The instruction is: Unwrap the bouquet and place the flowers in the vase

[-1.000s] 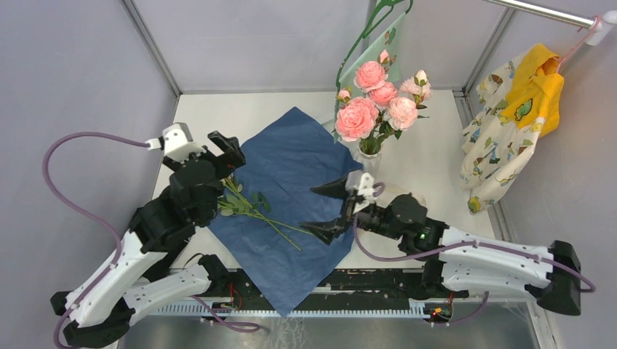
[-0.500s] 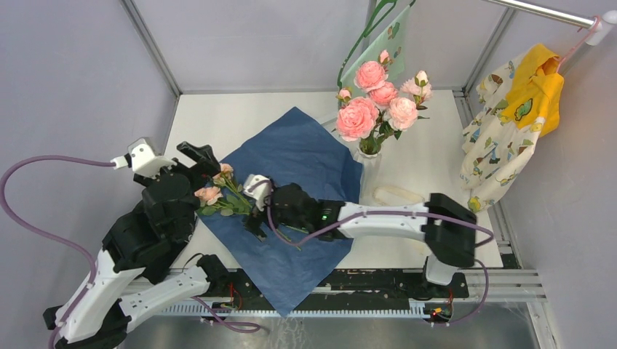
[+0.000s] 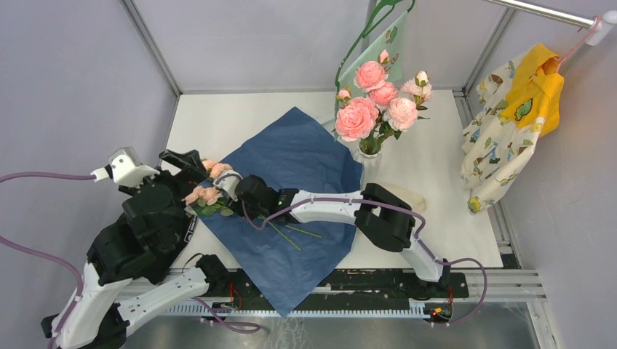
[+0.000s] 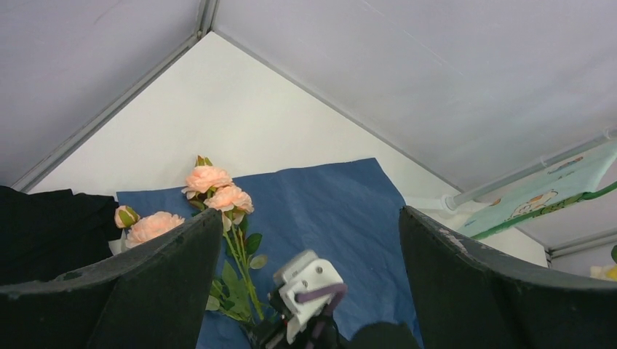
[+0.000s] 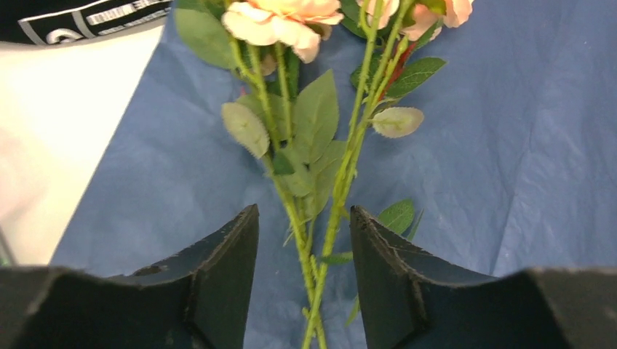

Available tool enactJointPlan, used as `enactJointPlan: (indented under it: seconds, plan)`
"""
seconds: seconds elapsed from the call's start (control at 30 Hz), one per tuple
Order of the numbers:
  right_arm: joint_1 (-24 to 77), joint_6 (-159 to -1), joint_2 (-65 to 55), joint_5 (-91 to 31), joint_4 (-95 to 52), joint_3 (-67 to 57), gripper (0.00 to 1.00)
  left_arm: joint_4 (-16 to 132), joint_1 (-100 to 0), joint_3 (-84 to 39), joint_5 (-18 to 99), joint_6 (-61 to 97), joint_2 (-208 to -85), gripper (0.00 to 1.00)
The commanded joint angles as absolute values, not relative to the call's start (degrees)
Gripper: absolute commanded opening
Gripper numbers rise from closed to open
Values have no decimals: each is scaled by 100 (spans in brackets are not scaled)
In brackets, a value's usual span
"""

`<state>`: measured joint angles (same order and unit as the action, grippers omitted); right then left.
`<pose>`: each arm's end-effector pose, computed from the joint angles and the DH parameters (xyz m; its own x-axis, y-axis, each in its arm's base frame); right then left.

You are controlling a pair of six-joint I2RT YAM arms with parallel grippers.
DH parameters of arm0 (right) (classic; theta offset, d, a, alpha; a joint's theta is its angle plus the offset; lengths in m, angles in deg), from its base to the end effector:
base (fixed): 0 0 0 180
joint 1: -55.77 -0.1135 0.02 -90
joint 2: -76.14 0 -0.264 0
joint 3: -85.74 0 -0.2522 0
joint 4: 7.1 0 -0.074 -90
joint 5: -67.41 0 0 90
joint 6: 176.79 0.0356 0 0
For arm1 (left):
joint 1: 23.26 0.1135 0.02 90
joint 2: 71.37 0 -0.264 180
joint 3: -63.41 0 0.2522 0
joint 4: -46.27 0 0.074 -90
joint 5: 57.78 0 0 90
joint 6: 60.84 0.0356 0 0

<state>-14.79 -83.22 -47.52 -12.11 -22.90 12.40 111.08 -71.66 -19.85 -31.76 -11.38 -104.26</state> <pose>0.1722 0.4685 0.2005 -0.2345 -0.4805 -0.8451 -0.8634 0.5023 -0.0460 0.0544 -0.0131 0.4288 0.0365 -0.4706 -0.8816 -0.2974 0.8371 -0.4591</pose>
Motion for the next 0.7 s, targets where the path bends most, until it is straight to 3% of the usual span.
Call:
enactJointPlan:
  seconds: [0.0,0.07,0.47,0.67]
  plan:
    - [-1119,-8100,-5339,-1440,-2637,2108,49,10986,-7177,-2066,-3161,-1343,-10502,95]
    - [-951,-8009,-5613,-1745,-2758,2386,42,10844,-7177,-2001,-2968,-1303,-10496,95]
    - [-685,-7908,-6052,-2132,-2708,2528,35,10634,-7182,-1830,-2786,-1206,-10551,95]
    - [-675,-7865,-6018,-2113,-2666,2409,7,10618,-7177,-1785,-2782,-1215,-10525,95]
